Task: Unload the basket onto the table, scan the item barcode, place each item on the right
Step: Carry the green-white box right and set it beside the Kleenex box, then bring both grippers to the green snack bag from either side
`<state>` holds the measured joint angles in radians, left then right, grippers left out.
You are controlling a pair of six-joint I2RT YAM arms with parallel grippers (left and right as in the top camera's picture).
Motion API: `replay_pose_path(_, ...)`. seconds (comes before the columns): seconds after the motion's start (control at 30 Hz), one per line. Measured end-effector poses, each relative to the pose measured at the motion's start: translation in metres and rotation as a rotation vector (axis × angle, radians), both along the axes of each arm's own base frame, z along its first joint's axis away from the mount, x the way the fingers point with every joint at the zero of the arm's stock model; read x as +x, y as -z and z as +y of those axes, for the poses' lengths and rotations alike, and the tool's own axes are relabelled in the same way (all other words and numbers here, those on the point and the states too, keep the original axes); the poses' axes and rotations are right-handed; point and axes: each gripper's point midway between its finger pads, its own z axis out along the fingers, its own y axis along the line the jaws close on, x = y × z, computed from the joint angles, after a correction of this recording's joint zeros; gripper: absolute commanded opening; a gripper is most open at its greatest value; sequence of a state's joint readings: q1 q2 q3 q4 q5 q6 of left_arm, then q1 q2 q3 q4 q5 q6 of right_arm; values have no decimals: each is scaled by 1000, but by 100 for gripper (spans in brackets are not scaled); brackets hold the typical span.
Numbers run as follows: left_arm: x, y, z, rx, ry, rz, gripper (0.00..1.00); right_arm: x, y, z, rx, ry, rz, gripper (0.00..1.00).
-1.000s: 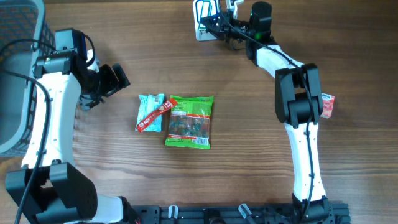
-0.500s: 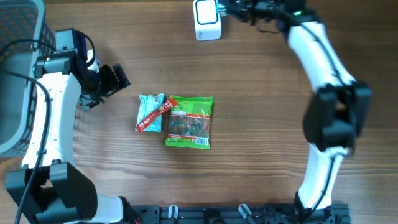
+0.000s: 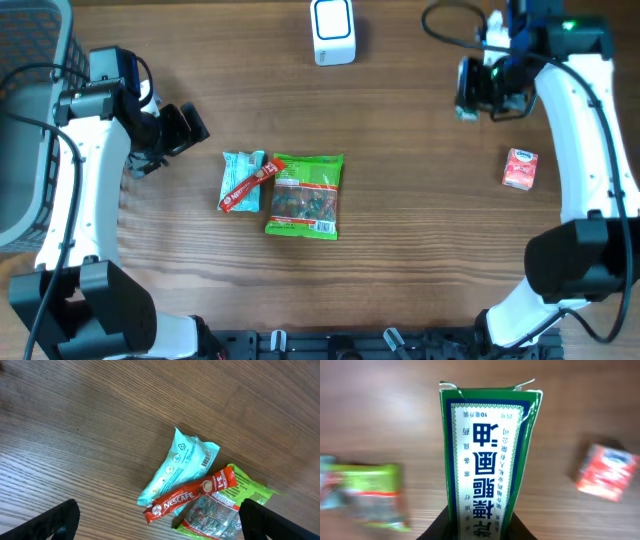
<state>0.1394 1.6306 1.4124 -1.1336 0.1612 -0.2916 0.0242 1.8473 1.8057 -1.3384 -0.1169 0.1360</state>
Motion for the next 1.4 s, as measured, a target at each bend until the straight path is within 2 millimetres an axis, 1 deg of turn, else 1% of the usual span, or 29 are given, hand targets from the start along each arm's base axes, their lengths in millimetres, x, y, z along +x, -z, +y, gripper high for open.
replay_pose_path(0.03,0,0,0,0,0,0,100,-7,15,-7,-40,2,36,5)
replay_pose_path(0.07,0,0,0,0,0,-1,100,-17,36,-16,-98,5,85,5)
replay_pose_path(0.1,0,0,0,0,0,-1,100,-23,48,-22,-128,6,114,6)
replay_pose_path(0.13,0,0,0,0,0,1,100,-33,68,-31,-185,8,153,8)
replay_pose_path(0.17,0,0,0,0,0,-2,100,-31,83,-38,-220,14,138,31)
replay_pose_path(0.2,0,0,0,0,0,0,100,-33,94,-42,-246,17,139,57)
replay_pose_path(0.23,0,0,0,0,0,-1,100,-36,102,-45,-261,12,148,74)
replay_pose_path(0.27,0,0,0,0,0,-1,100,-44,113,-49,-285,12,169,100)
replay_pose_path(0.3,0,0,0,0,0,-1,100,-46,116,-50,-294,12,172,100)
replay_pose_path(0.37,0,0,0,0,0,-1,100,-46,119,-53,-312,8,168,100)
replay_pose_path(0.43,0,0,0,0,0,-1,100,-40,119,-53,-311,9,145,100)
replay_pose_path(0.5,0,0,0,0,0,-1,100,-30,119,-46,-272,10,105,100)
replay_pose_path(0.53,0,0,0,0,0,-1,100,-25,120,-40,-235,7,83,100)
replay_pose_path(0.57,0,0,0,0,0,-1,100,-20,120,-33,-195,3,65,96)
replay_pose_path(0.6,0,0,0,0,0,-1,100,-15,120,-23,-140,-4,42,88)
replay_pose_path(0.63,0,0,0,0,0,-1,100,-11,119,-13,-82,-25,25,69)
replay_pose_path(0.7,0,0,0,0,0,-1,100,-8,117,7,25,-84,5,26)
replay_pose_path(0.73,0,0,0,0,0,-1,100,-7,115,15,69,-106,-2,16)
replay_pose_path(0.77,0,0,0,0,0,-1,100,-8,113,22,109,-128,-6,12)
replay_pose_path(0.87,0,0,0,0,0,-1,100,-14,113,27,136,-146,14,4)
replay_pose_path(0.97,0,0,0,0,0,-1,100,-21,117,18,88,-114,52,4)
replay_pose_path(1.07,0,0,0,0,0,-1,100,-23,120,14,68,-95,60,5)
replay_pose_path(1.13,0,0,0,0,0,-1,100,-26,129,12,59,-87,66,8)
replay_pose_path(1.2,0,0,0,0,0,-1,100,-39,148,9,45,-77,91,8)
replay_pose_path(1.27,0,0,0,0,0,0,100,-50,166,-2,-20,-68,112,8)
replay_pose_path(1.3,0,0,0,0,0,-1,100,-53,173,-12,-79,-61,112,9)
replay_pose_path(1.33,0,0,0,1,0,-1,100,-55,177,-24,-143,-48,112,10)
replay_pose_path(1.4,0,0,0,0,0,-1,100,-51,178,-45,-264,0,89,10)
